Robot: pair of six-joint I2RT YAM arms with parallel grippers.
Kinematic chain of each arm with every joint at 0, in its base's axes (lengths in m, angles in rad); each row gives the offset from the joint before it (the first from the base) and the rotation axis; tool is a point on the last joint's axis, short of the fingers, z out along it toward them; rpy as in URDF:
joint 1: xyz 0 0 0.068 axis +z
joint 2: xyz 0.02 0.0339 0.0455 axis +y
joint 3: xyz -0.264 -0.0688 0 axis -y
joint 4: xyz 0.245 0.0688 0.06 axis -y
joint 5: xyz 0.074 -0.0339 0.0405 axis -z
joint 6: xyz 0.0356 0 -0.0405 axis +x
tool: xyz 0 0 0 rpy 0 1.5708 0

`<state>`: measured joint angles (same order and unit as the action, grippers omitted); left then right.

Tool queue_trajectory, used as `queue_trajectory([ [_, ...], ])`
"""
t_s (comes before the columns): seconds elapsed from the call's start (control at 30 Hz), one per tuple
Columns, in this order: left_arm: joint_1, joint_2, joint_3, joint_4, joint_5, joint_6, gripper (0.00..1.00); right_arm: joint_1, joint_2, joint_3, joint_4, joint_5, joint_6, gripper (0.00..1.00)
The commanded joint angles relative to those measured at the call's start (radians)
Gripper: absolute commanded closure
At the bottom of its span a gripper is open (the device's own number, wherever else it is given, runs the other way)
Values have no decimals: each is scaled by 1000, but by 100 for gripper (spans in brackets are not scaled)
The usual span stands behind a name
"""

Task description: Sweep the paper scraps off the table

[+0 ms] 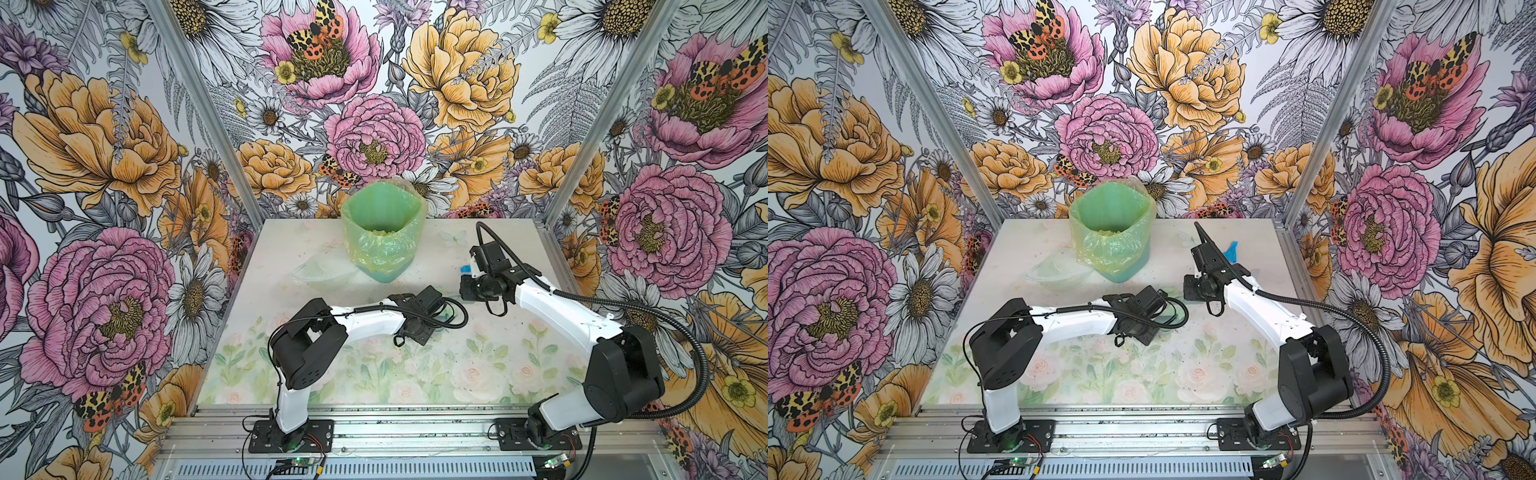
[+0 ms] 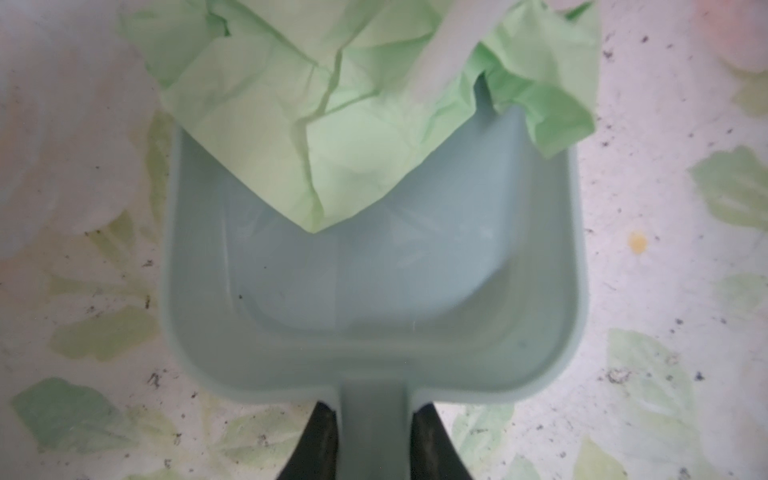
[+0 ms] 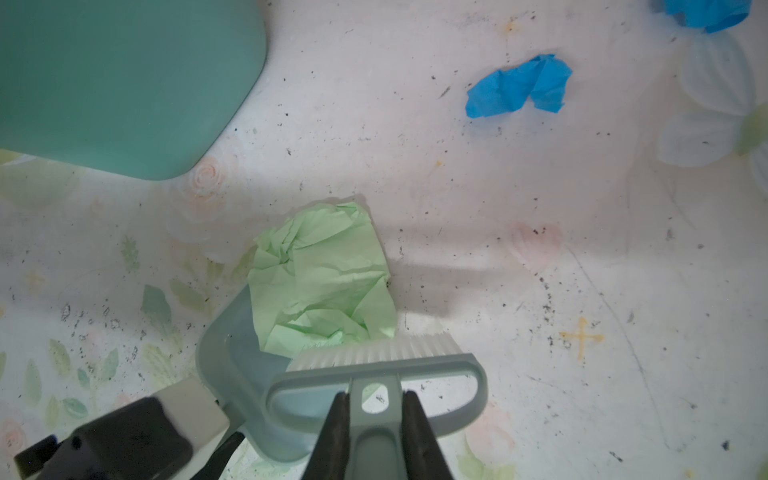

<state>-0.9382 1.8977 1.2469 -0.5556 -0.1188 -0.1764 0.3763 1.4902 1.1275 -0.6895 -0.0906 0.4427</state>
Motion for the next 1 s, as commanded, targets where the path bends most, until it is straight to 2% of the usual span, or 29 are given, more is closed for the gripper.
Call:
queue_trajectory([
  [0.0, 9, -28, -12, 43, 1, -12, 88, 9, -28, -12, 1, -64, -27, 100],
  [0.1, 6, -32, -25, 64, -3, -13, 88, 9, -33, -11, -1, -84, -32, 100],
  [0.33, 8, -38, -50, 90, -11, -21, 88, -6, -82, 12, -15, -52, -40, 100],
  [0.53, 7, -42, -70, 109, -24, -29, 88, -32, -109, 43, -18, 38, -41, 100],
  [0.7, 8, -42, -74, 113, -17, -31, 88, -33, -49, 94, -13, 173, -42, 100],
  [0.97, 9, -43, -73, 112, -20, -31, 88, -8, 88, 133, 25, 218, -33, 100],
])
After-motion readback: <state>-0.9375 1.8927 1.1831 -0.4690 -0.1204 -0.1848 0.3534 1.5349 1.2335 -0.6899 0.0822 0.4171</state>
